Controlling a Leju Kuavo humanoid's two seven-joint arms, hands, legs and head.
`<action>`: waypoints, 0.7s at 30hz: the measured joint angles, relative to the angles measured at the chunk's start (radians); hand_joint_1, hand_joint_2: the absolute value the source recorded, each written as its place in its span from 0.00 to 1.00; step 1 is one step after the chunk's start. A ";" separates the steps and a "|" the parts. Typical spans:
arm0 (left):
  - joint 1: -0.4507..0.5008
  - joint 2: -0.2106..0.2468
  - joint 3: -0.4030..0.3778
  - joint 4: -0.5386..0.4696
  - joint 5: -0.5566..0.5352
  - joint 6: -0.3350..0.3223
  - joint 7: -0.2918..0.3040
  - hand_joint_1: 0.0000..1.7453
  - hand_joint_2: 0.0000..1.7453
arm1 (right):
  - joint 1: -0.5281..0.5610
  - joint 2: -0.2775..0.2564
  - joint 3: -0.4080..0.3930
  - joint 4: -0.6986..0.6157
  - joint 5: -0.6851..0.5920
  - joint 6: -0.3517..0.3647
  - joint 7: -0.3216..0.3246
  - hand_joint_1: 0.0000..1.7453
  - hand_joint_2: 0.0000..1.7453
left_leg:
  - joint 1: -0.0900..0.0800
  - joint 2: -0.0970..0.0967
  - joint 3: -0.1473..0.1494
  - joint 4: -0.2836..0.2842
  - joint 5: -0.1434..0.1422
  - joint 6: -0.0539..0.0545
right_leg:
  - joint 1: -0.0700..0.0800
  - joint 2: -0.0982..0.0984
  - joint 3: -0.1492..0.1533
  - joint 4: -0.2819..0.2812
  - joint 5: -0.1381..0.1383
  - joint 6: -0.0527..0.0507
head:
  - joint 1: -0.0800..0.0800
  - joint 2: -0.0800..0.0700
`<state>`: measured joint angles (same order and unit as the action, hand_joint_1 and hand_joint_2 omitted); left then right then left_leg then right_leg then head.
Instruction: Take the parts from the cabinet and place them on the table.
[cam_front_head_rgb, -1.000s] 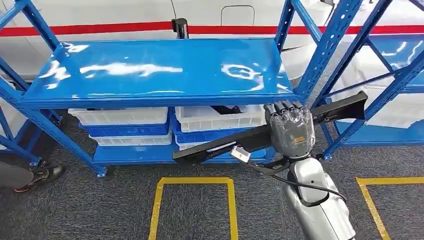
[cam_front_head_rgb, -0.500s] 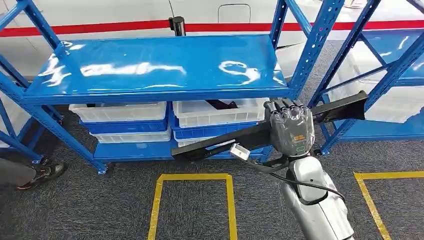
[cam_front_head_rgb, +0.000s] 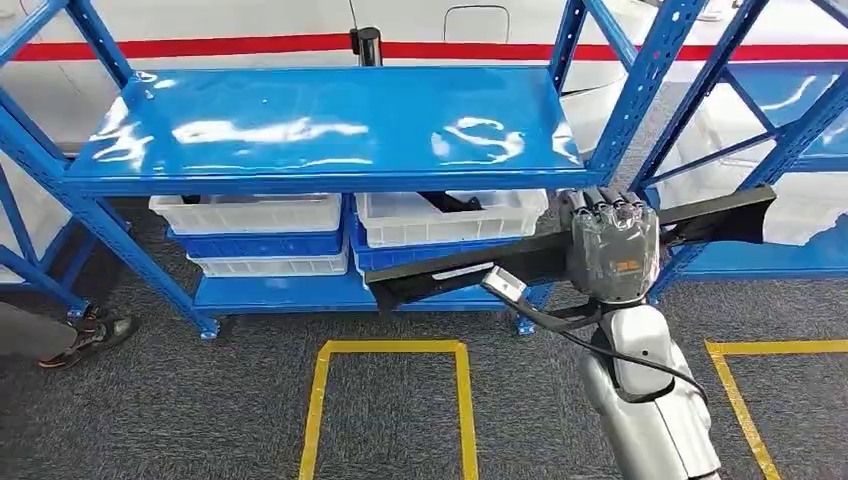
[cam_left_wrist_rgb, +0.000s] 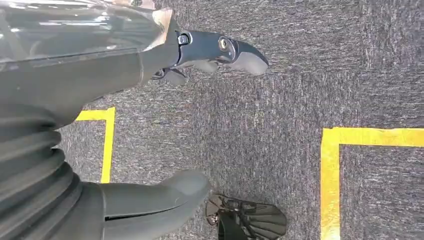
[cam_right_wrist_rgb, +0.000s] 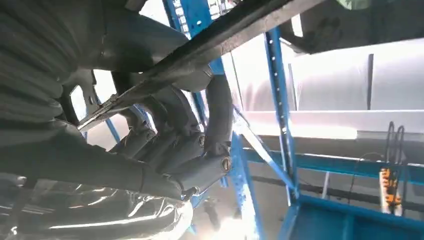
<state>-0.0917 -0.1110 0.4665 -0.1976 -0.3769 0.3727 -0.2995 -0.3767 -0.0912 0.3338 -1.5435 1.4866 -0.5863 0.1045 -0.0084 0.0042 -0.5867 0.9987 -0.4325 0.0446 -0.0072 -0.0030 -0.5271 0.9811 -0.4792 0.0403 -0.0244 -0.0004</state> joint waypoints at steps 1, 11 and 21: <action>-0.001 0.000 0.000 0.000 0.000 0.000 0.000 0.00 1.00 | 0.001 0.000 -0.001 0.000 0.000 0.000 0.000 0.93 1.00 | 0.000 0.000 -0.003 -0.001 0.004 -0.006 | -0.001 0.001 -0.005 0.003 0.003 -0.005 | -0.003 0.000; -0.008 -0.002 0.000 -0.001 -0.012 0.001 0.011 0.00 1.00 | -0.010 0.000 -0.022 0.016 0.000 0.002 -0.002 0.93 1.00 | 0.025 -0.005 -0.107 0.265 -0.130 -0.052 | -0.016 0.000 -0.034 0.005 0.034 -0.036 | -0.012 0.000; -0.017 -0.002 0.000 -0.002 -0.015 0.003 0.010 0.00 1.00 | -0.002 -0.002 -0.042 0.021 0.000 -0.013 -0.011 0.93 1.00 | 0.017 -0.003 0.016 -0.008 -0.007 0.006 | -0.008 0.001 -0.089 0.073 -0.001 -0.006 | -0.006 0.000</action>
<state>-0.1090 -0.1133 0.4662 -0.1995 -0.3914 0.3758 -0.2892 -0.3791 -0.0927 0.2922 -1.5228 1.4866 -0.5989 0.0935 0.0082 0.0015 -0.5712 0.9909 -0.4396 0.0510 -0.0155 -0.0016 -0.6165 1.0543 -0.4801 0.0342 -0.0305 -0.0004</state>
